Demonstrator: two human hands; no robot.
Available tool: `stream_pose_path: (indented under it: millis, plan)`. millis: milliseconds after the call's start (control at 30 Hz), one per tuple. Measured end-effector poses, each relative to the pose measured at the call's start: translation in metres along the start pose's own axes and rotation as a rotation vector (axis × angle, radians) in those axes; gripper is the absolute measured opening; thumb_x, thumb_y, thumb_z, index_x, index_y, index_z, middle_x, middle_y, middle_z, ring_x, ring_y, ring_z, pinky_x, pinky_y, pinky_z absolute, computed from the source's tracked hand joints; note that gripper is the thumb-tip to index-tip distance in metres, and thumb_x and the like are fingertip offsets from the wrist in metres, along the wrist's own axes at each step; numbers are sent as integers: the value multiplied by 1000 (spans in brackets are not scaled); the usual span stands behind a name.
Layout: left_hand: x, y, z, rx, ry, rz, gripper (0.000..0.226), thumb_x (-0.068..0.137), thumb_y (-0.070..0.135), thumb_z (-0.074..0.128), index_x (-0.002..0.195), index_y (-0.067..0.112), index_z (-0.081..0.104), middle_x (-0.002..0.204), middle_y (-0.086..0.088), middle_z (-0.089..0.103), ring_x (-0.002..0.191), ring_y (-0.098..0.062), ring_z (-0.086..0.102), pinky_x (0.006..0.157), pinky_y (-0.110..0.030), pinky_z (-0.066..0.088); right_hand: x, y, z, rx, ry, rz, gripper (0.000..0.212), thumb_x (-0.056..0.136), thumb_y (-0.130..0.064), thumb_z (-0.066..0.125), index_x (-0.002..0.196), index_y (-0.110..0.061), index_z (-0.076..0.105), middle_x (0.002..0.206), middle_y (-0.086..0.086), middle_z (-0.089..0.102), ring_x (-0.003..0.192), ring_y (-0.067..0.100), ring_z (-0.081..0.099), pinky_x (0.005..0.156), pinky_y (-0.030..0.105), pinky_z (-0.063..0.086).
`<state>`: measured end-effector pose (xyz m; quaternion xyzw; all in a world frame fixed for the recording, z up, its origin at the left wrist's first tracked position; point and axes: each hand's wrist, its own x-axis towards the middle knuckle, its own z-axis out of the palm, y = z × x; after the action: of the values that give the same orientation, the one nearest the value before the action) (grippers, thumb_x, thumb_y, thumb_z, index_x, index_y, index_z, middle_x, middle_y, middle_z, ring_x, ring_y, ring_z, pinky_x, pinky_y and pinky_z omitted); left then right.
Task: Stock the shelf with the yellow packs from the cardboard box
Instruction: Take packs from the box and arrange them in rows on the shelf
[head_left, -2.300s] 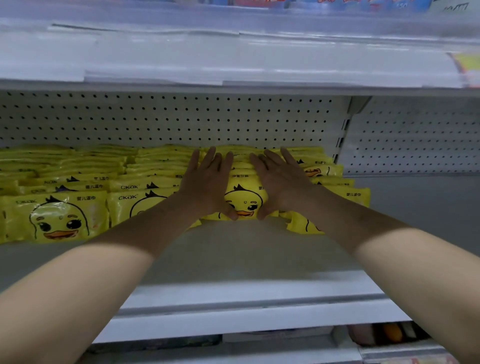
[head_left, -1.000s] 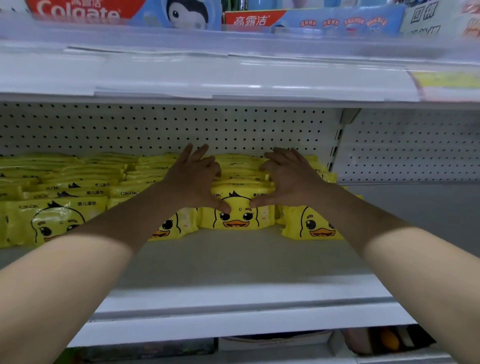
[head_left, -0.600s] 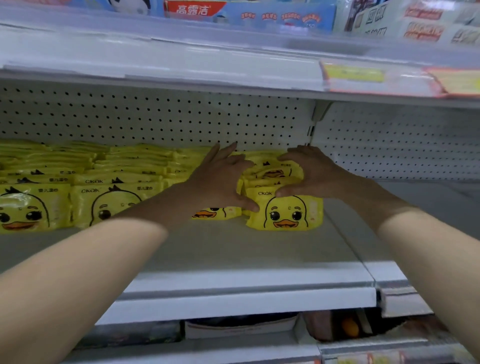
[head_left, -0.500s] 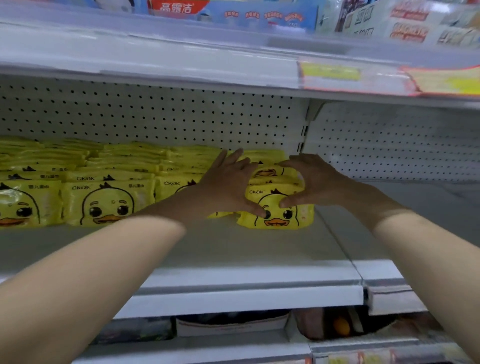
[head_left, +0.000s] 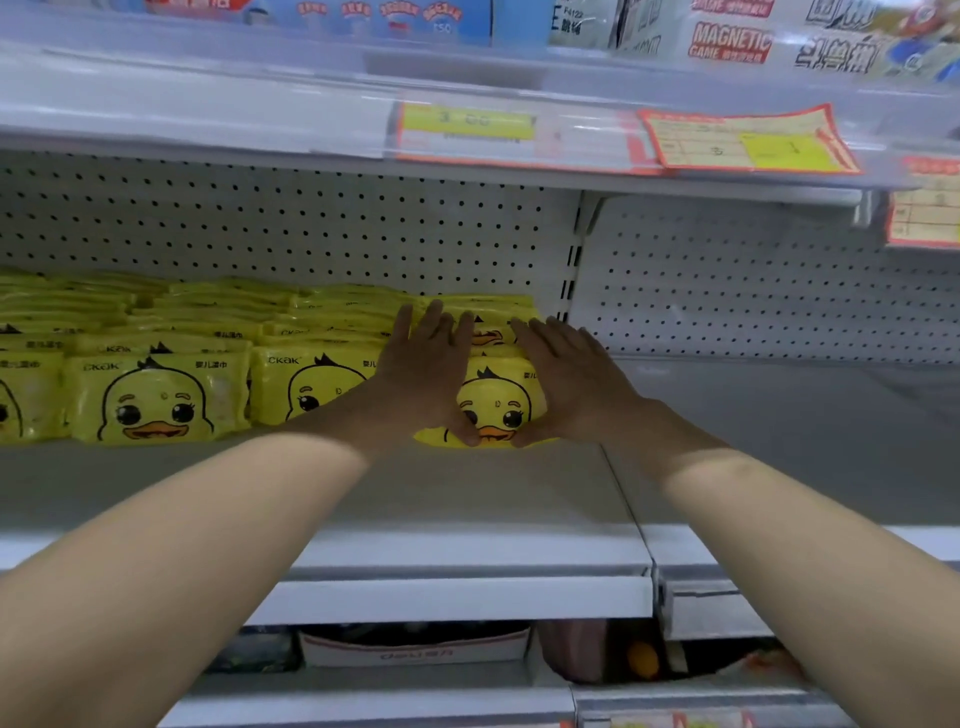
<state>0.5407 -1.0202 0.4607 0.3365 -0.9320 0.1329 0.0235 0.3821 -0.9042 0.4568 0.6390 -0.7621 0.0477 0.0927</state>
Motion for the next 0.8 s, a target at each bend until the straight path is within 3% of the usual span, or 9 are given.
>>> stream_pose_path:
  millis: [267,533,667,800]
  plan:
    - [17,-6,11,82,88,-70,150,51,86,63,152,4,-11,161,-12,13,150,-29,-9,119,-55,-4,28,6,16,-82,62,15,137,63,-71,75,157,-16,-8,165,8,2,152,27,-4,123,49,0]
    - [33,-6,9,161,78,-128,147,52,86,64,152,2,-4,161,-12,15,150,-29,-9,117,-58,-4,48,8,18,-51,55,21,138,62,-64,81,157,-18,-8,164,8,1,152,27,-1,122,51,5]
    - [31,-10,7,131,65,-82,144,49,86,66,152,6,5,159,-9,22,150,-27,-3,117,-58,-5,48,8,11,-26,1,6,142,56,-70,81,157,-17,-4,163,10,8,150,27,10,122,48,9]
    - [26,-15,-1,87,-25,-16,136,47,83,69,151,12,16,157,-3,27,150,-24,8,118,-56,-6,40,12,5,-15,-3,4,136,54,-82,72,155,-14,12,150,9,33,136,30,35,113,41,28]
